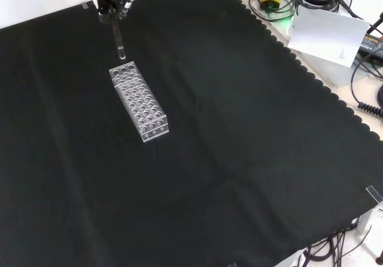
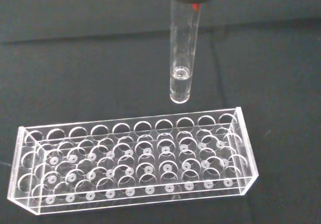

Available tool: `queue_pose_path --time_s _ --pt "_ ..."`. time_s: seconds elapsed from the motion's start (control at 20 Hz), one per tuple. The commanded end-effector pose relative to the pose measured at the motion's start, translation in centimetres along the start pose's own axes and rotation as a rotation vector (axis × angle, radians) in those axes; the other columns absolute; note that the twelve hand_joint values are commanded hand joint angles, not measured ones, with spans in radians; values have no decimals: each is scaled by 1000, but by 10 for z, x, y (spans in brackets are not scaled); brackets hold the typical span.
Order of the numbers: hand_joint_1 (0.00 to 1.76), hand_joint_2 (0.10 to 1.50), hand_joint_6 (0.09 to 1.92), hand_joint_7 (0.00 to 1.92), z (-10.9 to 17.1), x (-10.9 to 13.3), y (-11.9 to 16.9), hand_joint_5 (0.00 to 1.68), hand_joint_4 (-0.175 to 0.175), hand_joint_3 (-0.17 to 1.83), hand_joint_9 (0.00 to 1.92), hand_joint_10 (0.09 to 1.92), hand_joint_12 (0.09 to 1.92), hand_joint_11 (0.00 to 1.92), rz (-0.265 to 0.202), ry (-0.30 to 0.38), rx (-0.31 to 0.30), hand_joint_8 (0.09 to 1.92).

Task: Put the test tube back in the rack.

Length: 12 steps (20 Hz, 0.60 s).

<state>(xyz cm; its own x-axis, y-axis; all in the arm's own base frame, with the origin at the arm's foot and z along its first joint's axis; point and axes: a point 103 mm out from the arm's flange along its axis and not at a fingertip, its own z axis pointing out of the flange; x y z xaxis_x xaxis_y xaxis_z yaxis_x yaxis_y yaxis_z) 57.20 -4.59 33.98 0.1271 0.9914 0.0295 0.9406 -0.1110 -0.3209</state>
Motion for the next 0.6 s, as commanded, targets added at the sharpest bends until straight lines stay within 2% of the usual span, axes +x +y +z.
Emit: queue_pose_path --time_s 0.05,0.35,0.6 --pt "1422 1034 319 1378 0 1 0 1324 -175 -175 1454 87 1195 732 -5 -5 1 716" --pt "1422 1034 320 1378 2 -1 1 1324 -175 -175 1454 87 1195 732 -8 -12 17 716" --pt "1423 1034 320 1379 17 -10 6 1324 -175 -175 1454 87 1195 731 -2 -13 39 716"
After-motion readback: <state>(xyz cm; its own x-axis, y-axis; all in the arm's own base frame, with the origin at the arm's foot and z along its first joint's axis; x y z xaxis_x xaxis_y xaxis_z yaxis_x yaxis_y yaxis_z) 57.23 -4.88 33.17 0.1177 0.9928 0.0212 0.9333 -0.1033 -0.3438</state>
